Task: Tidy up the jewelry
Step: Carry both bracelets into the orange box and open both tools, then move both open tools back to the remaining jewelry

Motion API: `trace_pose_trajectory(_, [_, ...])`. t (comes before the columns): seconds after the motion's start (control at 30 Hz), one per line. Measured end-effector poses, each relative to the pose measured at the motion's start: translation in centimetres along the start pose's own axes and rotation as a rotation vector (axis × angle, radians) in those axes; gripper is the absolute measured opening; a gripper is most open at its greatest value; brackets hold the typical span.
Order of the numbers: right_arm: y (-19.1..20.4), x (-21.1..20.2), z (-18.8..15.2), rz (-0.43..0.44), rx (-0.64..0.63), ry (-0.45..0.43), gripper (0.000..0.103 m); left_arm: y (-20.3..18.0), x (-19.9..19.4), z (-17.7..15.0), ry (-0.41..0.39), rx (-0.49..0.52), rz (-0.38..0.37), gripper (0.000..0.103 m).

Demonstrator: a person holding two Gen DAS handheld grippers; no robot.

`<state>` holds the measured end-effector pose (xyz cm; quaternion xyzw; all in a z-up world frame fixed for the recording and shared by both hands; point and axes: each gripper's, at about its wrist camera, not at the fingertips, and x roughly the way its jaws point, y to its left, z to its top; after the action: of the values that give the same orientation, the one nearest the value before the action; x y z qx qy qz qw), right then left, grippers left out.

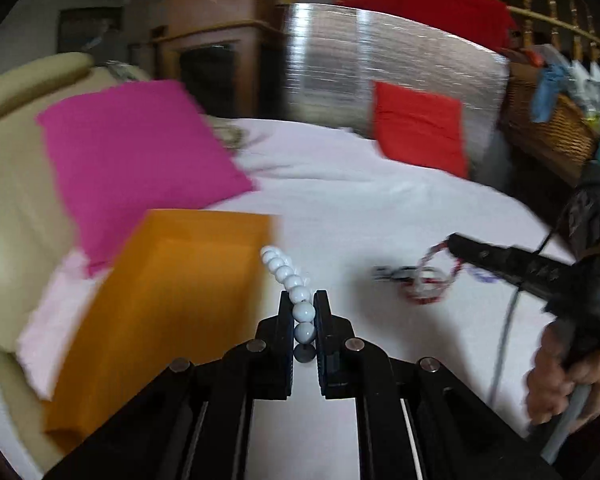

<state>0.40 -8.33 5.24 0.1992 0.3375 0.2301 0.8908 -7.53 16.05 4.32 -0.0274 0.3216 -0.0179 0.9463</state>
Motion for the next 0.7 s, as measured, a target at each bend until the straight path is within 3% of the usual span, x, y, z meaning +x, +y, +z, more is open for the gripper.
trace_pose_trajectory(0.1, [4.0, 2.6, -0.3, 0.074, -0.032, 0.044, 0.008, 3.9, 0.8, -0.8, 0.039, -0.034, 0.096, 0.010])
trace_pose_trajectory(0.2, [8.0, 6.1, -0.5, 0.136, -0.062, 0.096, 0.008, 6.9, 2.4, -2.2, 0.102, -0.075, 0.132, 0.010])
trace_pose_trajectory(0.33, [12.7, 10.5, -1.2, 0.144, -0.129, 0.162, 0.009, 8.5, 4.0, -3.9, 0.167, -0.102, 0.169, 0.010])
trace_pose_trajectory(0.37, [13.3, 11.6, -1.4, 0.126, -0.130, 0.179, 0.009, 8.7, 3.9, -4.0, 0.173, -0.101, 0.180, 0.013])
trace_pose_trajectory(0.43, [13.6, 12.7, -1.5, 0.107, -0.119, 0.200, 0.017, 8.9, 3.5, -4.3, 0.165, -0.092, 0.209, 0.031])
trace_pose_trajectory(0.47, [13.4, 13.2, -1.5, 0.097, -0.103, 0.205, 0.033, 8.5, 3.6, -3.9, 0.156, -0.087, 0.220, 0.050])
trace_pose_trajectory(0.5, [12.8, 13.1, -1.5, 0.089, -0.087, 0.205, 0.050, 8.5, 2.7, -3.8, 0.145, -0.081, 0.235, 0.063])
trace_pose_trajectory(0.53, [12.0, 12.8, -1.5, 0.082, -0.063, 0.194, 0.055, 8.2, 2.2, -3.7, 0.122, -0.075, 0.250, 0.063])
trace_pose_trajectory(0.7, [8.8, 9.3, -0.2, 0.020, -0.067, 0.111, 0.055, 6.3, 1.2, -1.8, 0.069, -0.036, 0.233, 0.063])
